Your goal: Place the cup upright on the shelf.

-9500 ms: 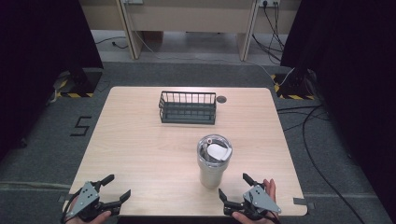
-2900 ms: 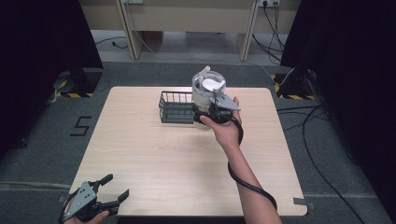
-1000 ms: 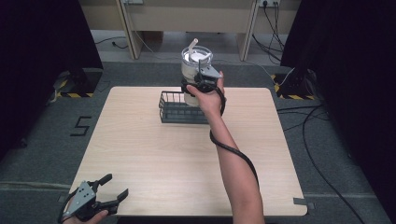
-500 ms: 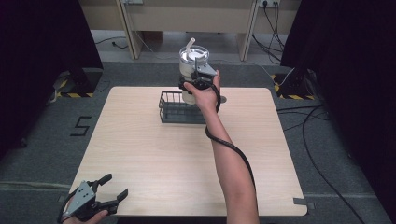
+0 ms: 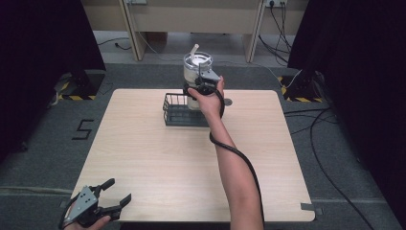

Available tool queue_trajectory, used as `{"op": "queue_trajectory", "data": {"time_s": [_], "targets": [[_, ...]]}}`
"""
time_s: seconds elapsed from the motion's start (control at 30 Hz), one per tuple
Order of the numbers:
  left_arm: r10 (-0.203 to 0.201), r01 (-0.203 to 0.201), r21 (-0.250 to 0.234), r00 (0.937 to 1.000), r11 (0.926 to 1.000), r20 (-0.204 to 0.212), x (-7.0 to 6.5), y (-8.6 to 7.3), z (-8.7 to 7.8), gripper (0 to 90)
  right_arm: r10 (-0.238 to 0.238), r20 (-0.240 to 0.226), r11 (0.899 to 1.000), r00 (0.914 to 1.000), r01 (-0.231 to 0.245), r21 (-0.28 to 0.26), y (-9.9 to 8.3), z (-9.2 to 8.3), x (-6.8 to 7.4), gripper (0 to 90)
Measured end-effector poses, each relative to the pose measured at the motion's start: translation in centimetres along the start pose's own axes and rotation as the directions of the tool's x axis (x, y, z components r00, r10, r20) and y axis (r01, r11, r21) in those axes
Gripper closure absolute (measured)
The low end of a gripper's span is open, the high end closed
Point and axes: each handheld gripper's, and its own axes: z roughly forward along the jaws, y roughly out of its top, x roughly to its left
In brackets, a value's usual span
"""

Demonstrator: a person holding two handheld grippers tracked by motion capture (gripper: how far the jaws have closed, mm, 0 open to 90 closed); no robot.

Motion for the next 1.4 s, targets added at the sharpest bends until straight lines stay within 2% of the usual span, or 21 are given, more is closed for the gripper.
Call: {"op": "queue_trajectory", "data": {"time_s": [0.23,0.37,0.63,1.2,1.4], "targets": [[0.000,0.000,-0.001,1.0000,1.0000,0.001,0.0,0.0,0.0,14.6,-0.007,0.010,1.000,0.9999,0.007,0.029,-1.4,0.7,0.0,9.7],[-0.003,0.003,-0.003,1.0000,1.0000,0.002,0.0,0.0,0.0,14.6,-0.023,0.015,0.999,0.9996,0.022,0.039,-1.9,0.9,0.0,9.7],[-0.003,0.003,-0.004,1.0000,1.0000,0.004,-0.1,0.0,0.1,14.6,-0.023,0.032,0.999,0.9992,0.022,0.049,-2.6,1.1,-0.2,9.6],[0.005,-0.005,-0.003,0.9999,1.0000,0.009,-0.3,0.0,0.1,14.5,-0.010,0.029,1.000,0.9995,0.010,0.008,-3.7,0.7,-0.2,8.6],[0.006,-0.006,-0.002,0.9999,1.0000,0.010,-0.3,0.0,0.1,14.6,-0.021,0.029,1.000,0.9994,0.021,0.005,-4.0,0.5,0.1,7.2]]}}
